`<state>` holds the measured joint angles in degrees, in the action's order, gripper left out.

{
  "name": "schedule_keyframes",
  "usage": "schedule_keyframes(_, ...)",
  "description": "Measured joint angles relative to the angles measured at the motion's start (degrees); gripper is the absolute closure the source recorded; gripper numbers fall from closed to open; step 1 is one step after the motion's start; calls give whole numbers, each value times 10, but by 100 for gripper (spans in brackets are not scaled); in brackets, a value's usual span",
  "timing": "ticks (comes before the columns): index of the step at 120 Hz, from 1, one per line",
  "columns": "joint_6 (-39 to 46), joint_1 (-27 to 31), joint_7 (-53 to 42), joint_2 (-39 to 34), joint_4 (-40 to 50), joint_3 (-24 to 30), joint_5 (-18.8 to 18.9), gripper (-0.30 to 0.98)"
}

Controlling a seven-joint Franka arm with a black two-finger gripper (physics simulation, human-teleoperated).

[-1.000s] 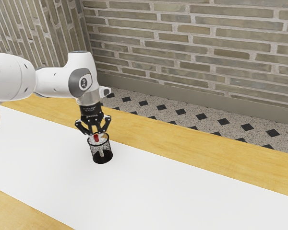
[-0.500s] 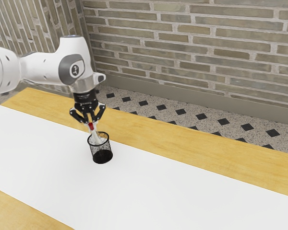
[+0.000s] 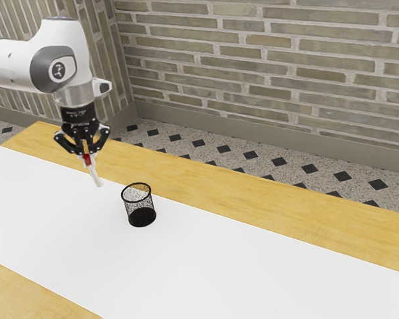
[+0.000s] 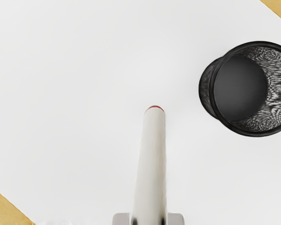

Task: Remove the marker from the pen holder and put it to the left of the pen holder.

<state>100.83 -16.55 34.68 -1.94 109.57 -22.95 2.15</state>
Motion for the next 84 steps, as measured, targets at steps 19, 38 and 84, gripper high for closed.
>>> schedule_keyframes(19, -54, 1, 29, 24, 0, -51, 55, 78)
schedule_keyframes(38, -77, 33, 52, 93, -3, -83, 75, 79)
schedule_keyframes(84, -94, 39, 86, 208, -22, -122, 63, 79)
